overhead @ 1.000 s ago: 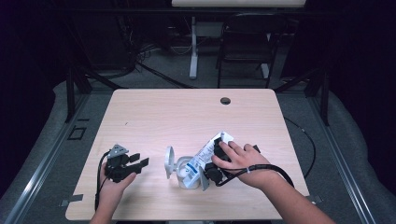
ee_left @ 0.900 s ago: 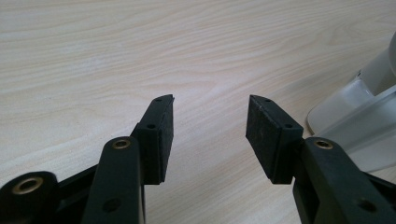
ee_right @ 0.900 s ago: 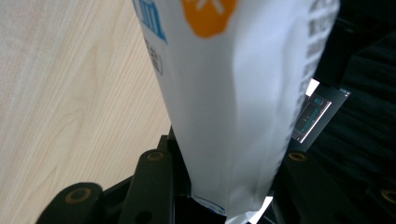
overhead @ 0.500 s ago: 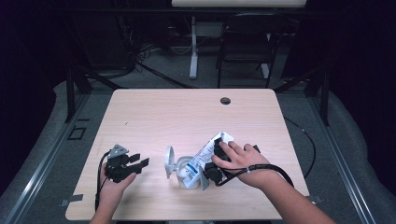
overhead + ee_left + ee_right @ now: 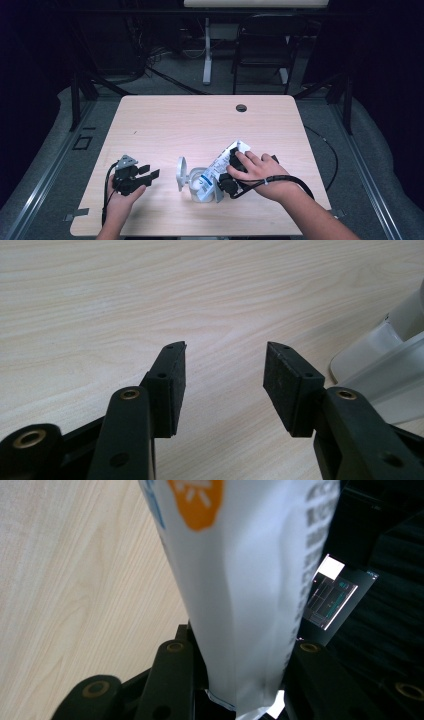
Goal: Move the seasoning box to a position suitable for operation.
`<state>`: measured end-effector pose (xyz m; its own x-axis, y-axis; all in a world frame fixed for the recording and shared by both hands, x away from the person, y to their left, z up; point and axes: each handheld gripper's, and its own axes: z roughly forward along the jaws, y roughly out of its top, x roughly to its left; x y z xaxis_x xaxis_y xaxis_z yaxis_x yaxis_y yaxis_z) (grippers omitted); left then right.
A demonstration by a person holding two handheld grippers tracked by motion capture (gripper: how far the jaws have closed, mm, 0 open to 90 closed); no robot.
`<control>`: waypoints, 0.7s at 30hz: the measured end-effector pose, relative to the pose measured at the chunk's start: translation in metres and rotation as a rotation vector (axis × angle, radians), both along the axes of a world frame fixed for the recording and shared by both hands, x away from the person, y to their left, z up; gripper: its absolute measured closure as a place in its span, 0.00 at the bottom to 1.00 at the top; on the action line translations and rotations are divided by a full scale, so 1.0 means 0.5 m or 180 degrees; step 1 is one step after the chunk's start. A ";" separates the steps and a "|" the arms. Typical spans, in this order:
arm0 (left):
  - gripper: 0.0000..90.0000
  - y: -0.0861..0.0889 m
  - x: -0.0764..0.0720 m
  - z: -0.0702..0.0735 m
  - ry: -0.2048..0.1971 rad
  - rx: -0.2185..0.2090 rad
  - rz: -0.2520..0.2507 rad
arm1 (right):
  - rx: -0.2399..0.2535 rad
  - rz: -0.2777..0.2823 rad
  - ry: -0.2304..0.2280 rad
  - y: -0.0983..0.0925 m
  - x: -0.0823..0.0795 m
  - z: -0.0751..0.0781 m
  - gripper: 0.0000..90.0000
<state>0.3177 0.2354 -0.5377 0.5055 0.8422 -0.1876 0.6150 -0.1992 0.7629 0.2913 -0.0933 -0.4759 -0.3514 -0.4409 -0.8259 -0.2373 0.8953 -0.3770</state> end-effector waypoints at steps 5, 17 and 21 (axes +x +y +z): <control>0.58 -0.001 0.000 0.000 0.0002 0.0005 -0.0013 | -0.0009 -0.0015 -0.0013 0.001 -0.001 0.001 0.82; 0.58 -0.001 0.000 -0.001 0.0001 0.0005 0.0000 | 0.0086 -0.0052 0.0012 -0.002 -0.001 -0.001 0.84; 0.58 0.000 0.000 -0.001 0.0001 0.0005 0.0002 | 0.0079 -0.0041 -0.0004 -0.002 -0.001 -0.001 0.85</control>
